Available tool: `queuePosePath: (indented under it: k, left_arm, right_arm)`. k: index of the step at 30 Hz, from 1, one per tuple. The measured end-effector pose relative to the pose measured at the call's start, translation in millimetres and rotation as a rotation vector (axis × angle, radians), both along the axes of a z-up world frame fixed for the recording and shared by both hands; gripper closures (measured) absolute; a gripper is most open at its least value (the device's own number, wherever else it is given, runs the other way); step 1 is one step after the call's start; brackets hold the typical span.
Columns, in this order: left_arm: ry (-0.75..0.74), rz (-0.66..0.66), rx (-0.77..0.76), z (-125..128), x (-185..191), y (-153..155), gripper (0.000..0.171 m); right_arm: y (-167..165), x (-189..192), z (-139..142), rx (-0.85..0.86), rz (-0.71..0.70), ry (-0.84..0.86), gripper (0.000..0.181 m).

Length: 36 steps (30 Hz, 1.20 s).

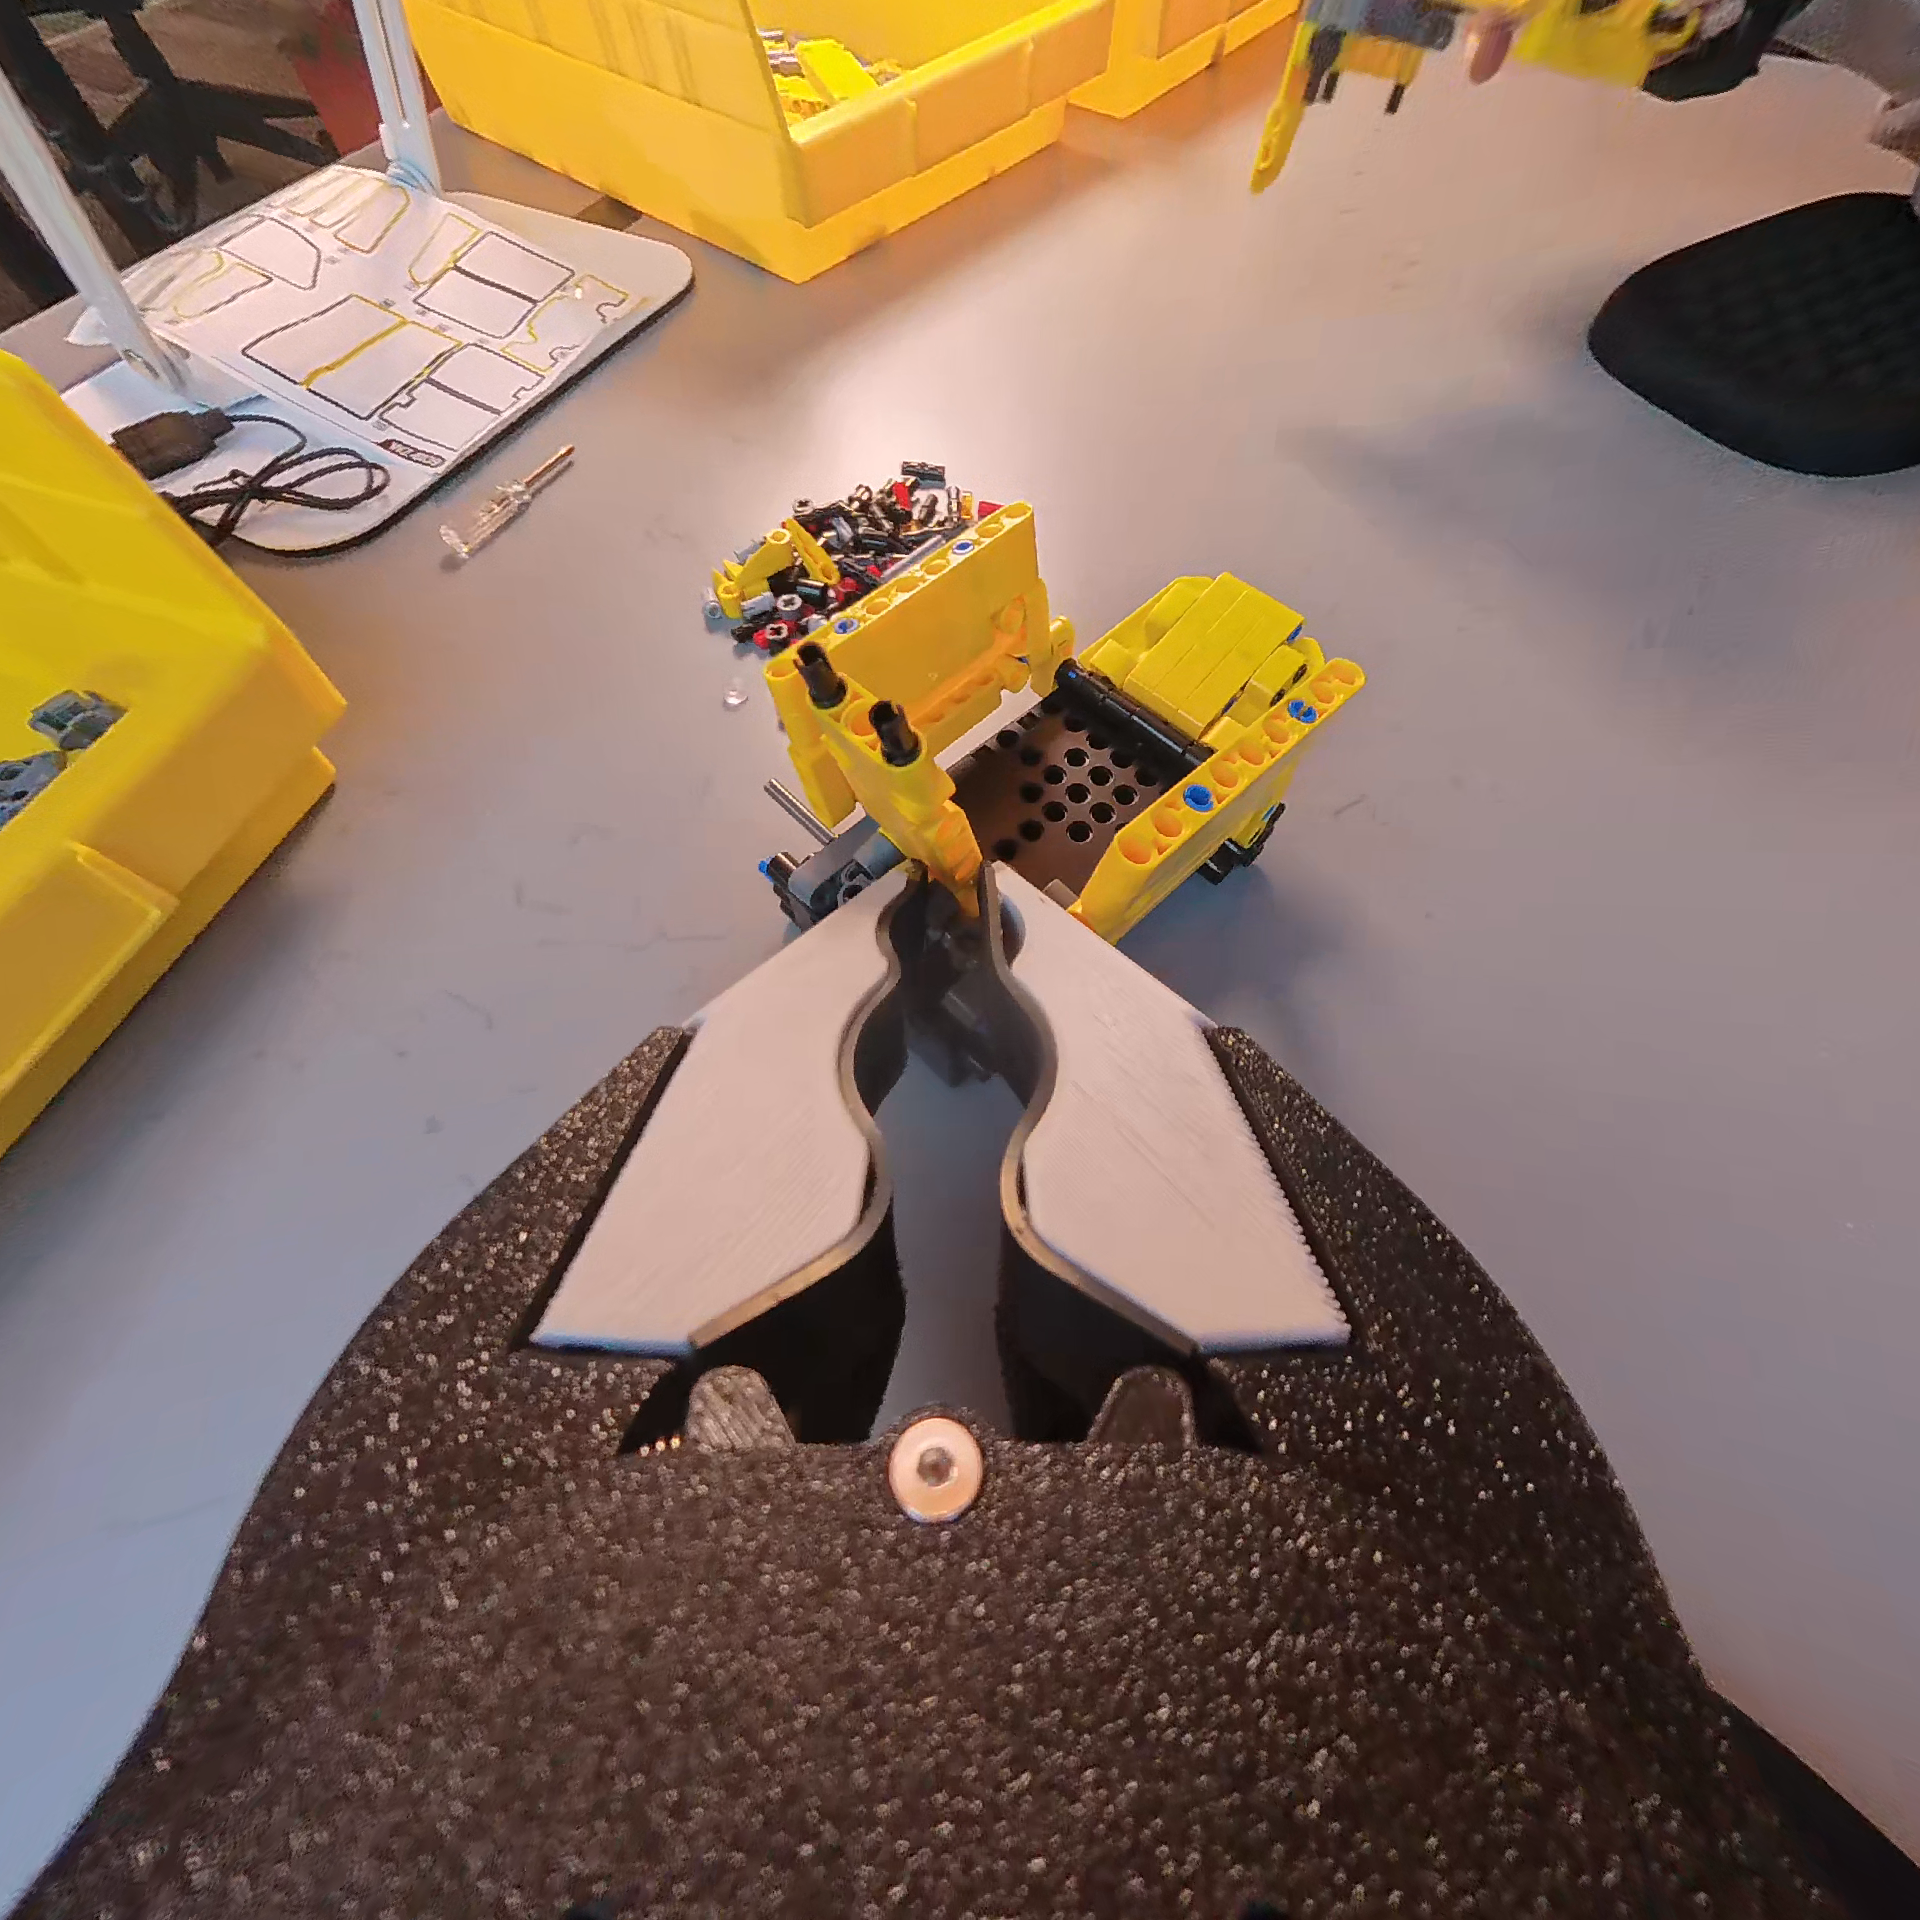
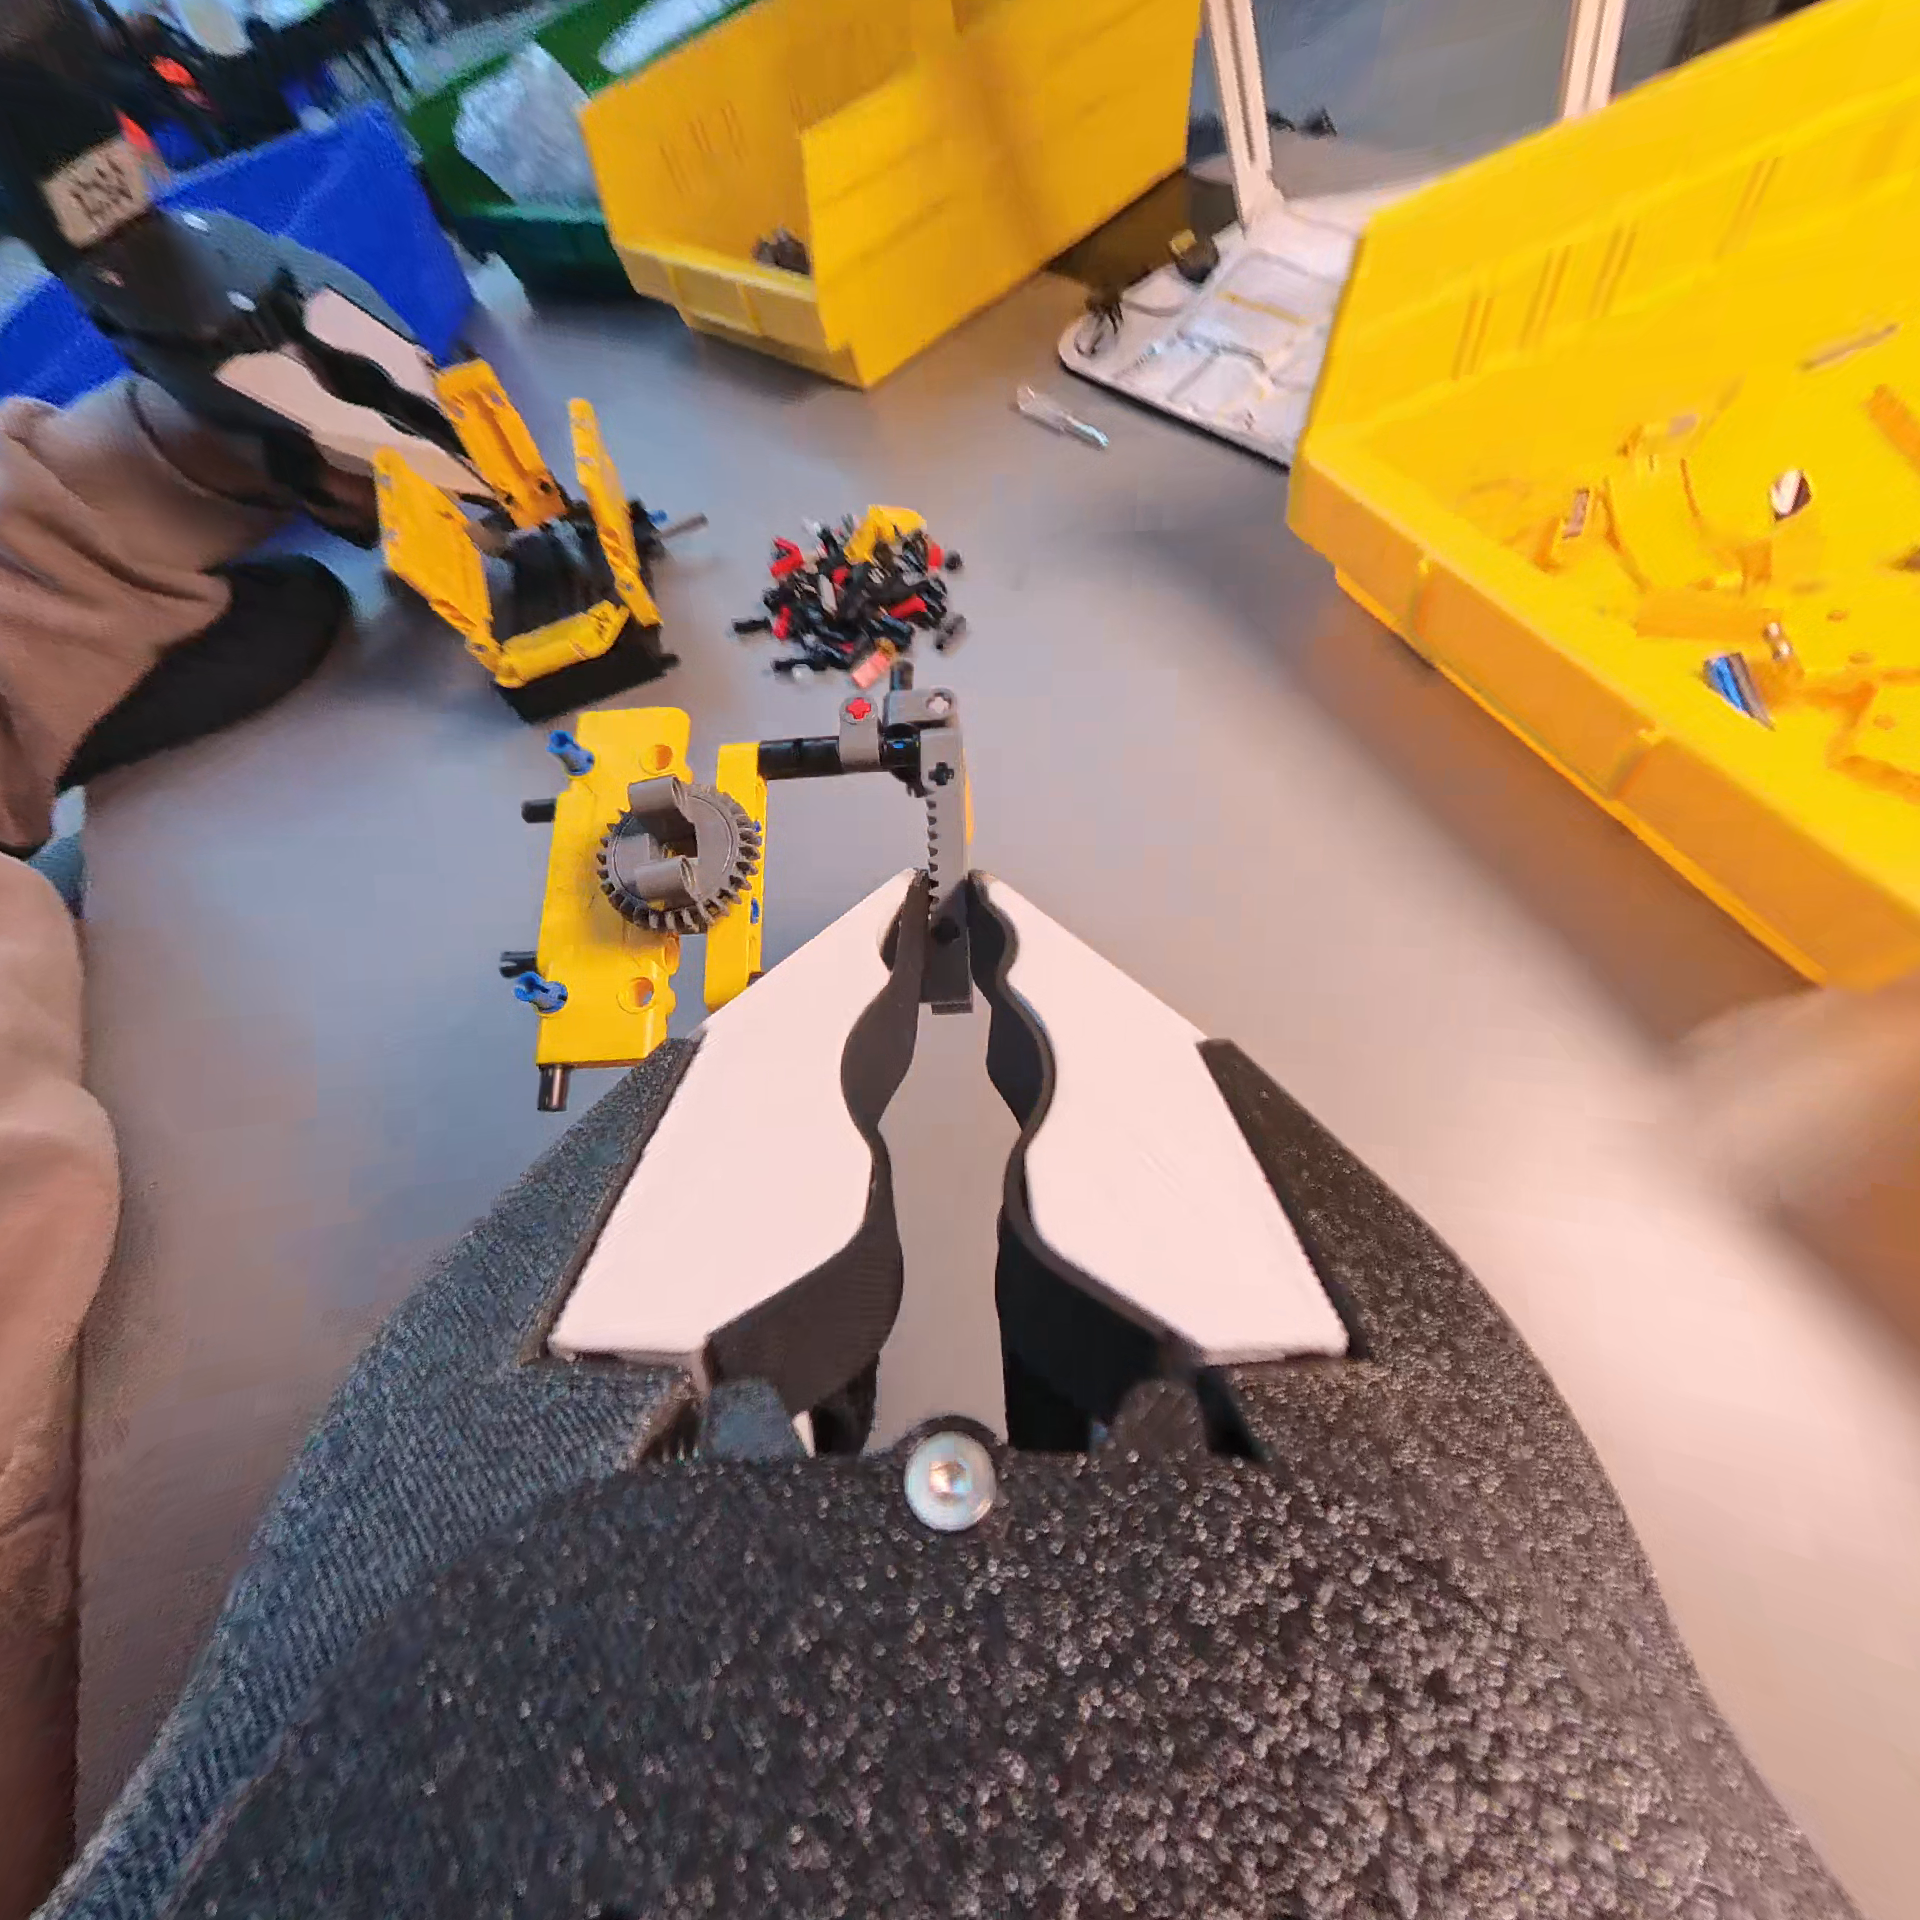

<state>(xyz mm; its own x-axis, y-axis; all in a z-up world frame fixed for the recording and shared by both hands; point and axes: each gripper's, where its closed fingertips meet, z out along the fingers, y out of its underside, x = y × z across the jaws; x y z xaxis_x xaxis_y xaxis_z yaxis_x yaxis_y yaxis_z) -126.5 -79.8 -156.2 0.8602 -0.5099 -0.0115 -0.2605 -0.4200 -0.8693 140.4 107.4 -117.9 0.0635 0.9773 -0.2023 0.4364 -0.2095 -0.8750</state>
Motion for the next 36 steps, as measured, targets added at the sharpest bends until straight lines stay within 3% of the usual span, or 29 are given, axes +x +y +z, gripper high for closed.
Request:
queuePosePath:
  k: [5, 15, 19, 22, 25, 27, 29, 31, 33, 36]
  left_arm:
    - [0.001, 0.138, 0.019, 7.3, -32.4, 2.6, 0.163]
    - [0.007, 0.576, 0.022, 11.1, -121.6, -2.5, 0.164]
    - [0.022, 0.646, 0.028, 8.4, -132.4, -1.8, 0.163]
    - [-0.007, 0.661, 0.117, 27.0, -133.7, -1.3, 0.148]
    - [-0.022, 0.678, 0.337, 71.1, -133.4, -5.4, 0.144]
    - [-0.029, 0.644, 0.549, 113.0, -117.8, -12.6, 0.148]
    - [-0.129, 0.511, 0.671, 142.2, -77.6, -12.5, 0.157]
    - [-0.275, 0.315, 0.597, 145.4, -24.6, 2.8, 0.153]
    - [-0.447, 0.129, 0.433, 136.0, 27.1, 23.4, 0.135]
    - [-0.697, -0.049, 0.237, 125.5, 78.7, 48.2, 0.119]
  right_arm:
    - [-20.6, -23.2, 22.9, 0.007, 0.076, 0.145, 0.175]
    - [-31.2, -29.3, 8.4, -0.046, 0.124, 0.150, 0.175]
    - [-36.2, -32.4, 10.9, -0.041, 0.140, 0.163, 0.175]
    - [-40.6, -35.7, 11.8, -0.030, 0.152, 0.166, 0.175]
    - [-44.6, -41.3, 17.0, -0.006, 0.160, 0.186, 0.175]
    - [-47.7, -49.4, 25.9, 0.028, 0.157, 0.220, 0.175]
    - [-54.8, -62.0, 38.1, 0.090, 0.166, 0.268, 0.176]
    - [-62.7, -79.6, 50.4, 0.171, 0.170, 0.313, 0.175]
    - [-70.4, -101.3, 60.0, 0.248, 0.171, 0.343, 0.175]
    - [-70.6, -135.8, 66.6, 0.416, 0.116, 0.346, 0.176]
